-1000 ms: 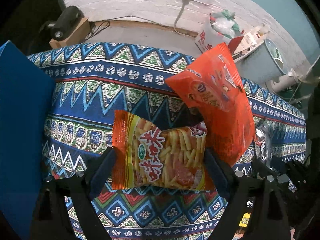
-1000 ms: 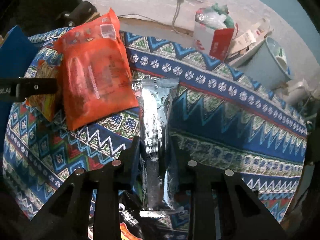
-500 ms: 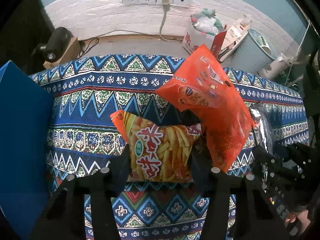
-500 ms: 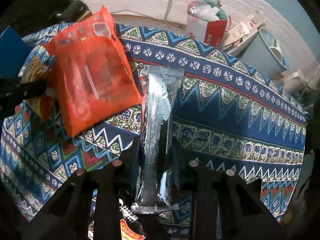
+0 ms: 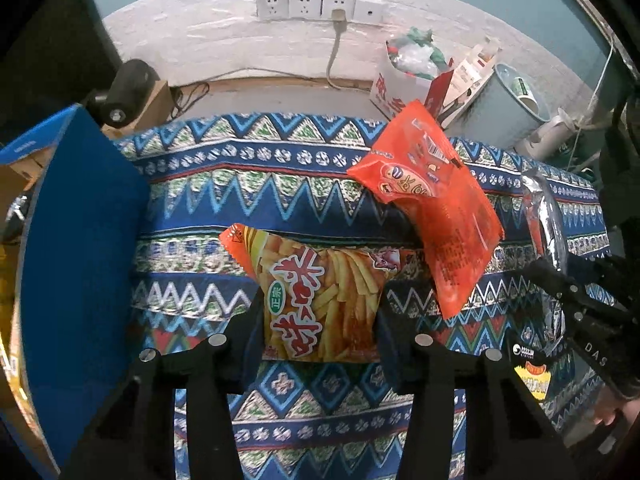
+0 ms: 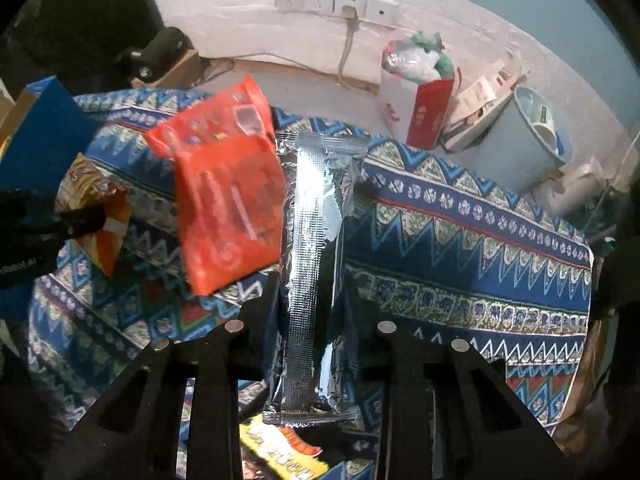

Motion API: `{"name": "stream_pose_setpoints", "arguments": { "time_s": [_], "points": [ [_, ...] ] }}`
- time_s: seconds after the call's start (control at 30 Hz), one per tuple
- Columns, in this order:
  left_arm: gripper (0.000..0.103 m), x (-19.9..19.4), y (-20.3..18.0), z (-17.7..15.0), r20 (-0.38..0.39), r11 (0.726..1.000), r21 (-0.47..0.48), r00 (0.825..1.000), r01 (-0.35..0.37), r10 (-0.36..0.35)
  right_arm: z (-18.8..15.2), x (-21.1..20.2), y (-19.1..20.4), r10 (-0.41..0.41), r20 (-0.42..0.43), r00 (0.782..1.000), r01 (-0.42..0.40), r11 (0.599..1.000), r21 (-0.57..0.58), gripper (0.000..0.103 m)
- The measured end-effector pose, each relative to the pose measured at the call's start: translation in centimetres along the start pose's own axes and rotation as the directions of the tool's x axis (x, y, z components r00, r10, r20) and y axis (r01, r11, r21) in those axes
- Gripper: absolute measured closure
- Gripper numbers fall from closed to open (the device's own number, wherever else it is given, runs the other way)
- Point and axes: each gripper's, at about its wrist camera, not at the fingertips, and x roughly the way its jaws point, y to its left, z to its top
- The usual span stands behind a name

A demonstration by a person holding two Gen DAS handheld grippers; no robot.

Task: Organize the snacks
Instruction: 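Carry the silver bar and fries bag over the cardboard box with both tools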

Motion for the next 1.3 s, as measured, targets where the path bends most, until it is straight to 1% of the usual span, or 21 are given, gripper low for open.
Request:
{"name": "stream_pose_setpoints", "arguments": {
  "time_s": [0.23,0.53,0.77,1.0,1.3],
  "points": [
    [0.054,-3.1,0.9,-0.7,0.05,1.0,0.013,0.999,-0.017,0.017,0.5,-2.5,1.7,0.021,0.044,0.999,-0.021,1.0,-0.006,0.076],
    [0.054,-7.4,1.7,-1.7,0.136,0.998,0.05,0.99,-0.039,0.032,1.4,-5.5,4.0,0.056,0.094,0.994,-0.055,0.998,-0.014,0.076],
    [0.054,-10.7,2.1,-2.6,0.223,0.992,0.087,0.972,-0.093,0.071,2.3,-7.6,6.3,0.095,0.134,0.986,-0.091,0.995,-0.036,0.076],
    [0.054,-12.5,3.5,-3.2,0.254,0.993,0.077,0.965,-0.094,0.072,3.6,-9.3,8.8,0.14,0.169,0.976,-0.132,0.99,-0.057,0.076],
    [0.054,-14.7,6.5,-3.9,0.307,0.992,0.044,0.947,-0.119,0.1,5.6,-10.1,13.1,0.2,0.19,0.961,-0.181,0.977,-0.11,0.076]
  ]
}}
